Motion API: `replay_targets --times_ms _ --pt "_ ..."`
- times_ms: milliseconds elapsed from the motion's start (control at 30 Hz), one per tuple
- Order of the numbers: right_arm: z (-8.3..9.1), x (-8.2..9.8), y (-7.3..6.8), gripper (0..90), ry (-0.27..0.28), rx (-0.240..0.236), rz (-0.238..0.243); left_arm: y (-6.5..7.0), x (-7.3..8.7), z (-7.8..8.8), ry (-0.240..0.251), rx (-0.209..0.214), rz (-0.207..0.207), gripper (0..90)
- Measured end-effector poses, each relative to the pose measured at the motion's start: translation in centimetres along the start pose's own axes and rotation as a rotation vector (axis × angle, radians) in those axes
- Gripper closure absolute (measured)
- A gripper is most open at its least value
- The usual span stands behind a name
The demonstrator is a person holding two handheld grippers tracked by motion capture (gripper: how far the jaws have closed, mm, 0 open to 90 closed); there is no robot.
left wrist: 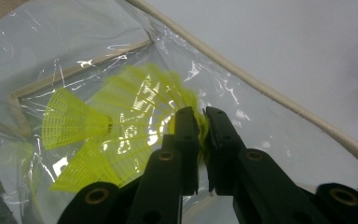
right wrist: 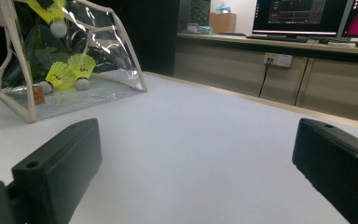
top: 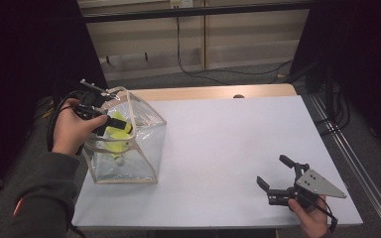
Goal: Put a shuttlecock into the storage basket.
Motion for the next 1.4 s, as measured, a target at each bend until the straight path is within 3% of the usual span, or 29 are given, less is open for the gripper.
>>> replay_targets --times_ms 300,433,667,967,1400 --pt "0.0 0.1 0.0 1.0 -0.002 0.000 0.001 0.2 0.0 -0.4 0.005 0.008 0.001 84.1" --pt "0.0 0.1 0.0 1.1 -0.004 -0.002 0.001 0.3 -0.2 0.0 0.023 0.020 0.010 81.9" --pt "0.0 0.0 0.0 1.0 -0.002 0.001 0.004 0.2 -0.4 0.9 0.051 0.007 0.013 79.3" --pt "0.1 -0.1 0.0 1.0 0.001 0.002 0.006 0.8 -0.7 1.9 0.100 0.023 -0.004 71.1" --pt "0.0 0.0 0.0 1.0 0.000 0.000 0.005 2.1 -1.7 3.1 0.170 0.045 0.006 55.5"
Point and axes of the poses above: each handheld gripper's, and its own axes: z roughly backward along the jaws, x roughly out of its underside, y roughly to its right, the point moved 9 cm from there along -z, roughly forward along the jaws, and after that the axes turned 1 degree about x, right-handed, at the moved point
